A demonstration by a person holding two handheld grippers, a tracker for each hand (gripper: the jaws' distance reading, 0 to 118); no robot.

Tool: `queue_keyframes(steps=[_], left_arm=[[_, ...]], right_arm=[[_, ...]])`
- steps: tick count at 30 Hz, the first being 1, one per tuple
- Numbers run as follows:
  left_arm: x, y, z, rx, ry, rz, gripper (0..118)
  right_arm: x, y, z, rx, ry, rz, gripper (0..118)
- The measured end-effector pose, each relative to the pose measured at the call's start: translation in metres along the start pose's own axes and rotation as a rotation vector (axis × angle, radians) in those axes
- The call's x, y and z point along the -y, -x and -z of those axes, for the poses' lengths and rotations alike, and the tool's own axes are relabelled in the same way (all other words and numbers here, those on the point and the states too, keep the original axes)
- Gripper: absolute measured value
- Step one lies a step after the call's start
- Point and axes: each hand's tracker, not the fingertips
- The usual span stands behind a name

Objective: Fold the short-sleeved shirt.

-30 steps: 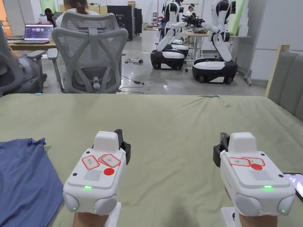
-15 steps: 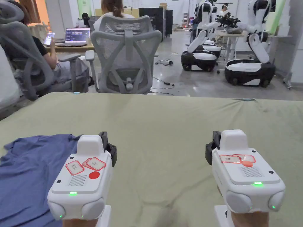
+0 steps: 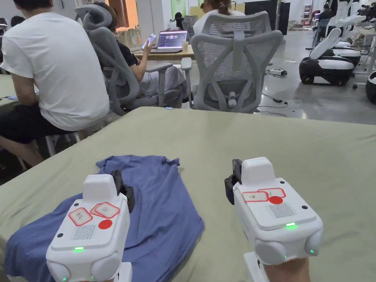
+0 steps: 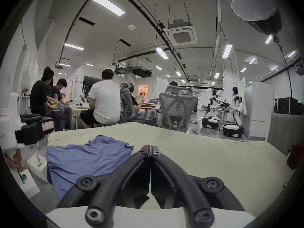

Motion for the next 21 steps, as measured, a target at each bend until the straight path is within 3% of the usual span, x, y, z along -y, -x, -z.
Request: queue_keyframes(steps=[5,9,10,13,14,18,21], left_arm=[[-0.008,-0.009,0.059,0.105,0.176,-0.021,1],[-0.007,-0.022,0.128,0.156,0.319,0.055,2],[-0.004,-0.024,0.145,0.182,0.353,0.048,11],[0.012,-0.032,0.197,0.267,0.509,0.008,66],[0.023,-0.035,0.214,0.278,0.541,0.01,75],[0.07,-0.044,0.272,0.283,0.643,0.019,75],[0.1,-0.049,0.304,0.218,0.734,0.124,79]], right_arm=[[0.008,-0.015,-0.004,0.019,0.038,-0.013,2],[0.019,-0.033,-0.007,0.058,0.06,0.01,2],[0.022,-0.036,-0.005,0.068,0.067,0.015,2],[0.033,-0.045,0.004,0.095,0.092,0.02,2],[0.036,-0.047,0.008,0.098,0.095,0.019,2],[0.045,-0.054,0.02,0.107,0.1,0.037,2],[0.05,-0.058,0.024,0.101,0.109,0.035,2]])
